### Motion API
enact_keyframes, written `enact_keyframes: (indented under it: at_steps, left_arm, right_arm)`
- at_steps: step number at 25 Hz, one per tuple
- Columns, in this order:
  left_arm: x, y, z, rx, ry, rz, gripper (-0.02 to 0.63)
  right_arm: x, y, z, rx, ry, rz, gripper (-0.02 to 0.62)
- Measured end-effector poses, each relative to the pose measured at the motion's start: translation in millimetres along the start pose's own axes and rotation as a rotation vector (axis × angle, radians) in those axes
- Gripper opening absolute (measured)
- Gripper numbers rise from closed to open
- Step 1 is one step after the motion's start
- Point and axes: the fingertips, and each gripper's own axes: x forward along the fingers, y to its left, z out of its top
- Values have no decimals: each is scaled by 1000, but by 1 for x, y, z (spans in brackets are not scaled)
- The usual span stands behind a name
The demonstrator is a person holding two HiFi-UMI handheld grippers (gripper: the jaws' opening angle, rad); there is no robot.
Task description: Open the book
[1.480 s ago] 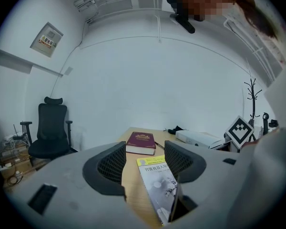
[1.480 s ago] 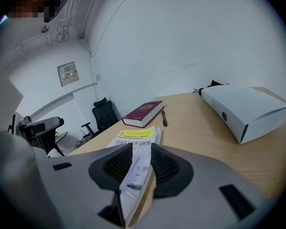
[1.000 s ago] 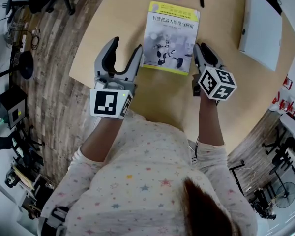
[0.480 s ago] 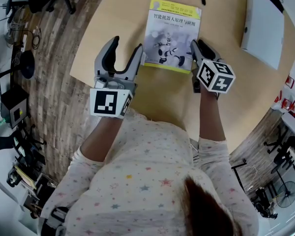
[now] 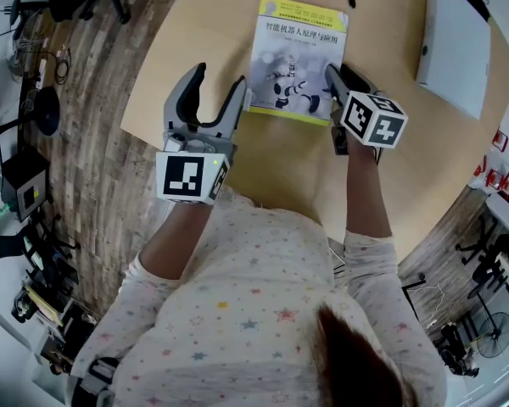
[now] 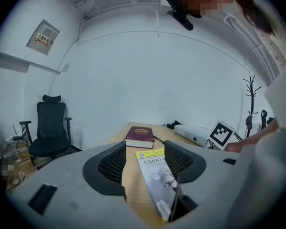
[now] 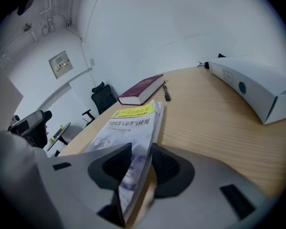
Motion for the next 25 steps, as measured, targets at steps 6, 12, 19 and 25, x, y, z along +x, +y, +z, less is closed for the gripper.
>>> enact_keyframes:
  at_steps: [6,12,19,25]
  left_arm:
    - [-1,1,-3,2,6,6,249]
    - [0,0,-1,8,6,2,249]
    - [0,-2,-1,6,8,-4,249]
    - [-1,-3,-1,9,6,-4,249]
  right_arm:
    - [1,0,-1,-2,5,-4,133]
    - [-3,5,2,-100,0,-43,130]
    - [-14,18,16,-195,-41,-61,104]
    - [-19,24,22,-169,-78,-33,87]
